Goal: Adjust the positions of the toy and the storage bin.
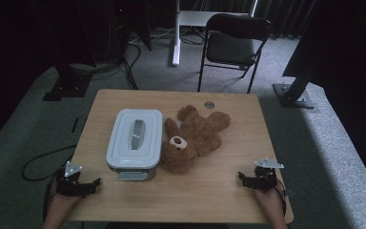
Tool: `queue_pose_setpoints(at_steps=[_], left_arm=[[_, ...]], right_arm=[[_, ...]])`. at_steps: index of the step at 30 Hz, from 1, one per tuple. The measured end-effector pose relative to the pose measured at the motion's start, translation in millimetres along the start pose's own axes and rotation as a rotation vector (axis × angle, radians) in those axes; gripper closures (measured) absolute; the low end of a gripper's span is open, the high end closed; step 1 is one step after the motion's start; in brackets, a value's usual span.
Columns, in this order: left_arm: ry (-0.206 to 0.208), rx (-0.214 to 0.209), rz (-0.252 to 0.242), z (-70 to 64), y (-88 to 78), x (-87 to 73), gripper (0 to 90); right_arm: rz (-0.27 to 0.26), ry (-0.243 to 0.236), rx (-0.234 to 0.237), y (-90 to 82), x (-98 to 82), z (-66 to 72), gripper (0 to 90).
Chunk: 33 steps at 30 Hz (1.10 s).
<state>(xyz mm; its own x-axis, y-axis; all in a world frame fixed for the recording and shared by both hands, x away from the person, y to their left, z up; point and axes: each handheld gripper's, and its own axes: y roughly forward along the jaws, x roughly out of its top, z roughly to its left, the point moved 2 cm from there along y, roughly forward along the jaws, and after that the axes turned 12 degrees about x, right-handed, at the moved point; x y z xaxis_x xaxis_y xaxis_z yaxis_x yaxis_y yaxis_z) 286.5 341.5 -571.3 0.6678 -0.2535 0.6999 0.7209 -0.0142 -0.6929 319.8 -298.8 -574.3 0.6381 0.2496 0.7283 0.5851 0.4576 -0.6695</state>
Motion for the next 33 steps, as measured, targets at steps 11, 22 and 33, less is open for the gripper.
queue_pose_setpoints(at_steps=[11, 22, 33], left_arm=[[-0.008, 0.005, 0.002, -0.7, 0.7, 0.9, 0.6], [-0.010, 0.007, 0.003, -0.6, 0.8, 1.0, 0.6], [-0.014, 0.008, 0.003, -0.7, 0.8, 1.0, 0.6]], right_arm=[[-0.005, 0.038, 0.095, -2.2, 14.5, 6.0, 13.4], [-0.050, 0.018, 0.147, -2.5, 39.7, 14.6, 13.7], [-0.084, -0.074, 0.210, 6.6, 87.0, 35.8, 13.7]])
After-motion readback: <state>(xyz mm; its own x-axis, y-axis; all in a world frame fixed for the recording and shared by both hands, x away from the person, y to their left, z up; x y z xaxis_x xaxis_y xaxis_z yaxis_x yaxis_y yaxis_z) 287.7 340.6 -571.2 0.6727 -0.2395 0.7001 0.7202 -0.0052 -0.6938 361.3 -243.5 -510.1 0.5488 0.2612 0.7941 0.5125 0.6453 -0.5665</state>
